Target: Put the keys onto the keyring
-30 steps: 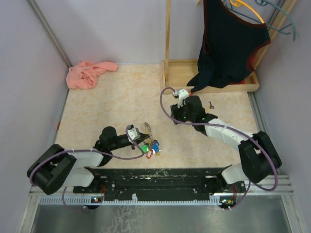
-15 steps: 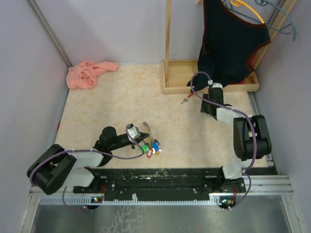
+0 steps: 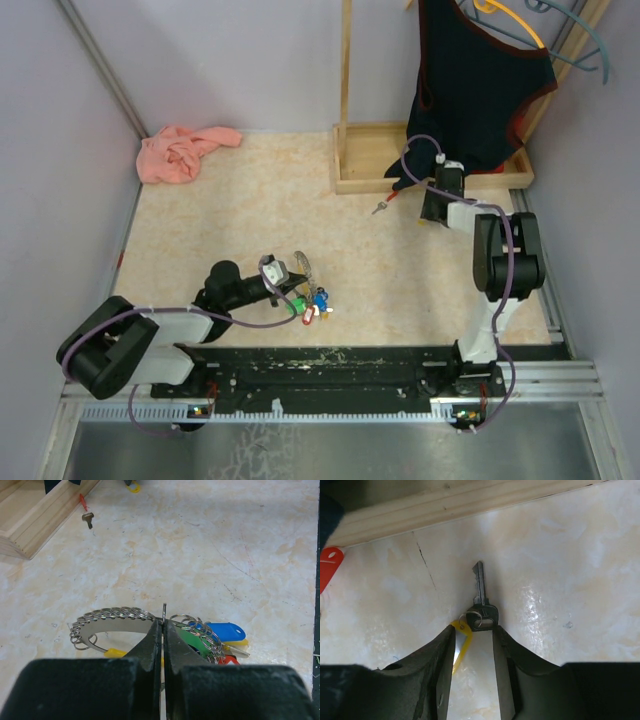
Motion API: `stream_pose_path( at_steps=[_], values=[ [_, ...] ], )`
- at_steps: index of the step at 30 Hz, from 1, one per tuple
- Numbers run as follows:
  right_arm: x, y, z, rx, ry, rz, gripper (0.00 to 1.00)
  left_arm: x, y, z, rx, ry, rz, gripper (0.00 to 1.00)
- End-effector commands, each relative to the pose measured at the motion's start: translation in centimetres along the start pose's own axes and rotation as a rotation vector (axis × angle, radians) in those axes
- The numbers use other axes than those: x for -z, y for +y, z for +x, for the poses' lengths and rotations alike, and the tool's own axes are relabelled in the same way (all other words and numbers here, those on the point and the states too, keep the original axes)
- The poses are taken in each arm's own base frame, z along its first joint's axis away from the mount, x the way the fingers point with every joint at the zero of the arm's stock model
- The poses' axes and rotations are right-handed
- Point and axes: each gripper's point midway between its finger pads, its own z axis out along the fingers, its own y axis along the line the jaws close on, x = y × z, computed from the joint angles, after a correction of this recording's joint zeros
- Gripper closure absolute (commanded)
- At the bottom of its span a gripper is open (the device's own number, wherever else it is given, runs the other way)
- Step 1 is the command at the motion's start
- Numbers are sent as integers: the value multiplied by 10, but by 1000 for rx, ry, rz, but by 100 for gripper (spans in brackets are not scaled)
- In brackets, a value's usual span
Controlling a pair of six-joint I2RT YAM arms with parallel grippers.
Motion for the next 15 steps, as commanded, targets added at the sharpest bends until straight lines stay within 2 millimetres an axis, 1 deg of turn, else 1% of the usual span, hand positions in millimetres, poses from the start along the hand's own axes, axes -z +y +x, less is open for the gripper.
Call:
stream_pose_path(
  at_steps=[1,2,5,9,12,14,15],
  values=[
    [-3,3,-3,3,32,-22,65,0,6,-10,-21,-36,-22,100],
    [-2,3,1,3,45,-22,68,0,6,-11,-21,-38,-22,100],
    [2,5,15,5,84,-43,80,0,6,-11,-22,-40,-21,100],
    [9,13,39,30,152,-78,89,0,5,-11,-19,-41,-22,100],
    [22,26,60,68,210,-107,97,1,5,-13,-17,-49,-24,100],
    [33,36,75,95,244,-127,99,2,5,-15,-21,-56,-28,100],
    [40,42,86,116,274,-137,99,3,6,-16,-23,-58,-33,100]
  ],
)
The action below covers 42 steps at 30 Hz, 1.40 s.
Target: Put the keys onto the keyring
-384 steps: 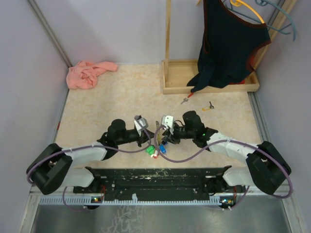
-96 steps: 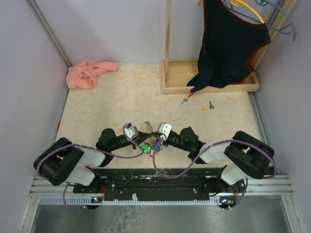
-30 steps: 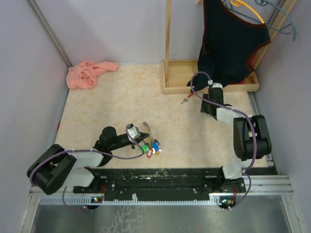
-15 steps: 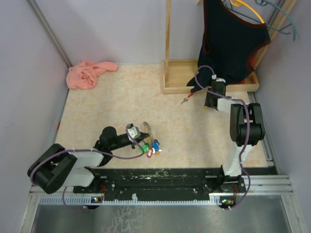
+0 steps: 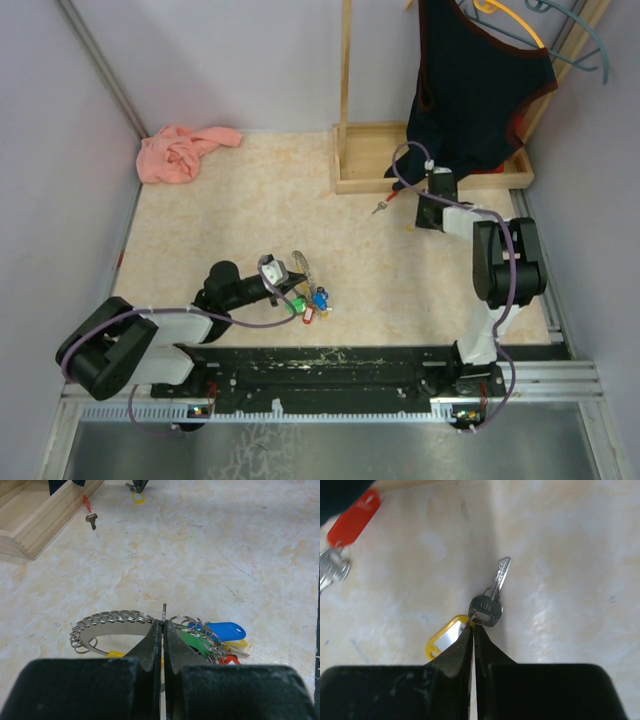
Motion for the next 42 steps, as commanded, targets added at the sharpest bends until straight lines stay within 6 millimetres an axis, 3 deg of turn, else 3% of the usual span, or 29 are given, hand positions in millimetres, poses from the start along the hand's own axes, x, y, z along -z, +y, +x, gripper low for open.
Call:
stream_pose_path(
  at_steps=[1,6,9,13,21,29,42],
  values=[
    [30,32,79,94,239,-67,99,3,5,-15,-24,-56,-27,100],
    [63,76,130,237,349,-148,98,4,5,-15,-24,-56,-30,100],
    [84,96,145,289,361,-188,98,5,5,-15,-24,-56,-37,100],
    [107,106,123,295,281,-230,97,5,6,-15,-23,-57,-41,100],
    [138,118,69,316,74,-223,73,5,10,-14,-18,-52,-66,100],
    [129,141,83,388,91,-289,69,4,11,-15,-9,-52,-65,100],
    [117,144,101,459,195,-240,72,4,10,-14,-1,-46,-64,100]
  ],
)
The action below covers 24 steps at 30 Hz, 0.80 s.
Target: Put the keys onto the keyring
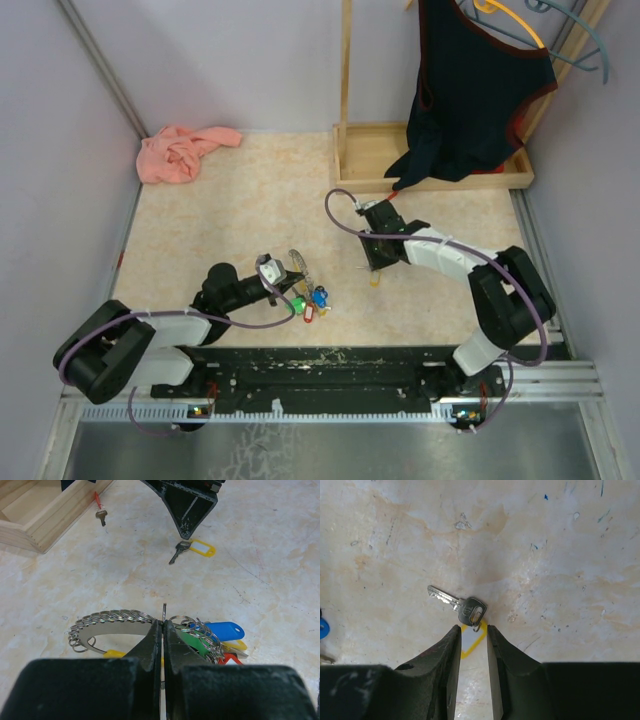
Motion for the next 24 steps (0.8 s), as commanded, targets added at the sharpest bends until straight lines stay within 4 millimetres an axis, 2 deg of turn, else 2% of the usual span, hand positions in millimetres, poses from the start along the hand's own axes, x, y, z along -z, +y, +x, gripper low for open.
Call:
stream_pose_path(
  at_steps=[1,9,11,24],
  values=[
    [3,4,-21,25,-15,20,73,-1,5,-13,-12,-44,-16,100],
    [2,7,-17,55,47,42,76,-2,5,-11,-7,-37,-17,100],
    [-4,6,-11,65,82,52,78,-2,5,-12,-7,-38,-16,100],
    [-11,3,-6,82,119,80,84,-3,5,-11,-3,-36,-14,100]
  ],
)
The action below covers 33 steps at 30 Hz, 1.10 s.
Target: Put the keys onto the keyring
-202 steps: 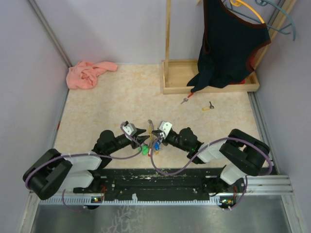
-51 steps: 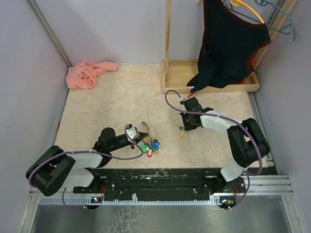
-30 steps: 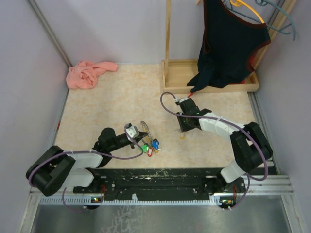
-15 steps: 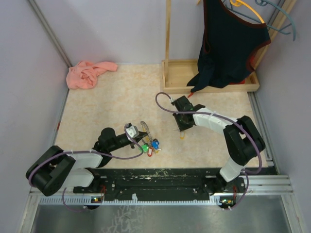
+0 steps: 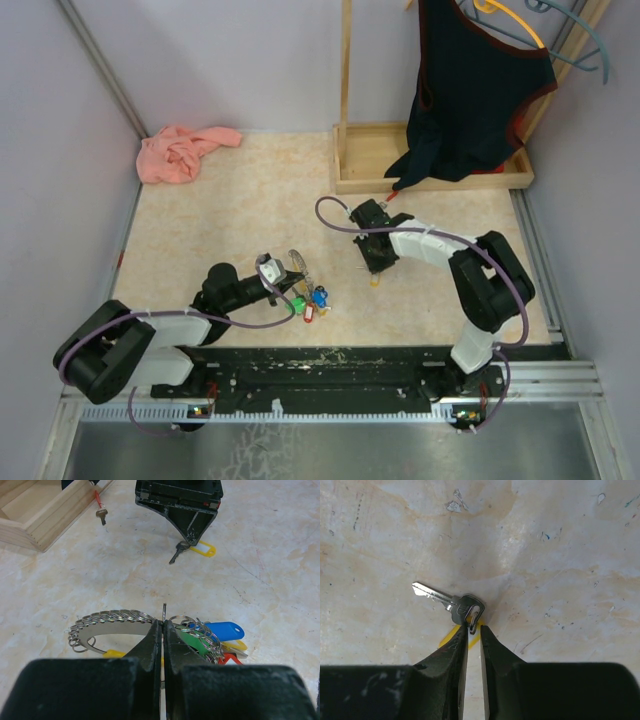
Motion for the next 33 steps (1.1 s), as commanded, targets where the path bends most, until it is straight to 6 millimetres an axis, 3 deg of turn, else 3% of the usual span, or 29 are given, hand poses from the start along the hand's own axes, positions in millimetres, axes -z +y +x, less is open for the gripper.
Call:
stream_pose_path(
  at_steps=[1,11,19,29,33],
  values=[
    [3,0,-19,15,-40,23,84,-3,5,-12,-11,-38,-10,100],
    [-2,-1,-19,18,-37,31,86,-4,4,-11,-7,-35,-4,100],
    [5,-4,-27,33,-74,44,100,-3,4,-13,-10,-39,-5,100],
    [49,14,-56,190,-359,-105,100,-2,1,-16,-8,-45,12,100],
    [77,30,-71,263,-580,-203,100,-2,0,-20,13,-55,12,100]
  ],
)
